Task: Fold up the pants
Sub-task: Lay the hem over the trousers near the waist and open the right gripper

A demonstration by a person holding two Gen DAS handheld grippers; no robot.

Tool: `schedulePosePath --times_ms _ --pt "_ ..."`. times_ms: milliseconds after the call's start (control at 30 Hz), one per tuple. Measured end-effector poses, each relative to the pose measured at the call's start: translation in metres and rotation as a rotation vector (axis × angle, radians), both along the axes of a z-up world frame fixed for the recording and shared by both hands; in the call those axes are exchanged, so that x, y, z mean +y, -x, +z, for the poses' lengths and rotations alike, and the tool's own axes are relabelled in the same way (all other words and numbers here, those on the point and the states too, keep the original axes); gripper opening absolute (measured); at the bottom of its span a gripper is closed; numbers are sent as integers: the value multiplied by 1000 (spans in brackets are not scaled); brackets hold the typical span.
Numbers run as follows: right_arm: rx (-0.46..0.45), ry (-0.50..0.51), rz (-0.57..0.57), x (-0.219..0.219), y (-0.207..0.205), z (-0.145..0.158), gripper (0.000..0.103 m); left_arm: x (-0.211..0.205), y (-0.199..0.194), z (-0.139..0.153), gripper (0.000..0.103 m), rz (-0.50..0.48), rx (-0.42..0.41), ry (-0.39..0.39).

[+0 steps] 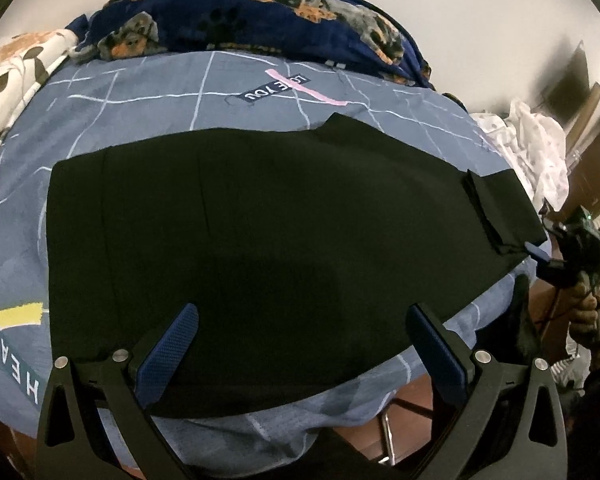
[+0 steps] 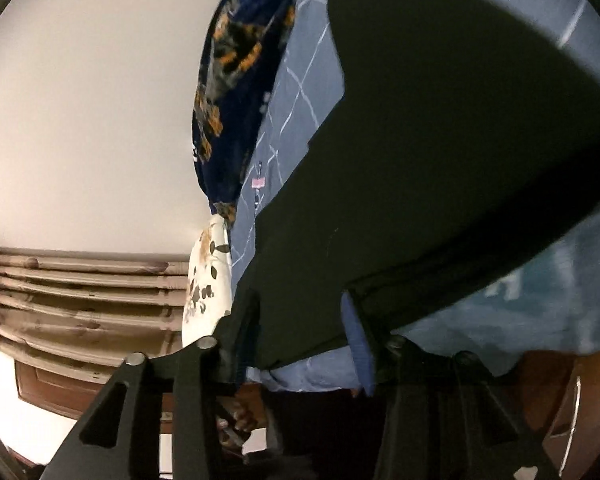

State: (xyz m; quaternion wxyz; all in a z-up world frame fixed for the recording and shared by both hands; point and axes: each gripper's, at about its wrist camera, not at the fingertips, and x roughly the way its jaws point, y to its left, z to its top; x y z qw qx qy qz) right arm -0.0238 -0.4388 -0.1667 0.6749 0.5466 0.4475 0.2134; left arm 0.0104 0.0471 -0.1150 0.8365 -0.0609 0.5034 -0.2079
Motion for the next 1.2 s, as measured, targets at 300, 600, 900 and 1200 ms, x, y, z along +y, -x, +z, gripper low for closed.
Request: schedulePosePath --times_ms 300,600,900,1200 --pt "157 68 -109 15 4 0 62 9 -2 -4 103 23 22 56" --pt "249 39 -316 15 12 -18 63 1 1 -11 103 -20 42 41" --pt "294 -36 -466 12 15 -25 63 5 0 -12 103 -5 57 73" --pt "342 -39 -456 5 12 -37 19 5 1 -12 103 -9 56 68"
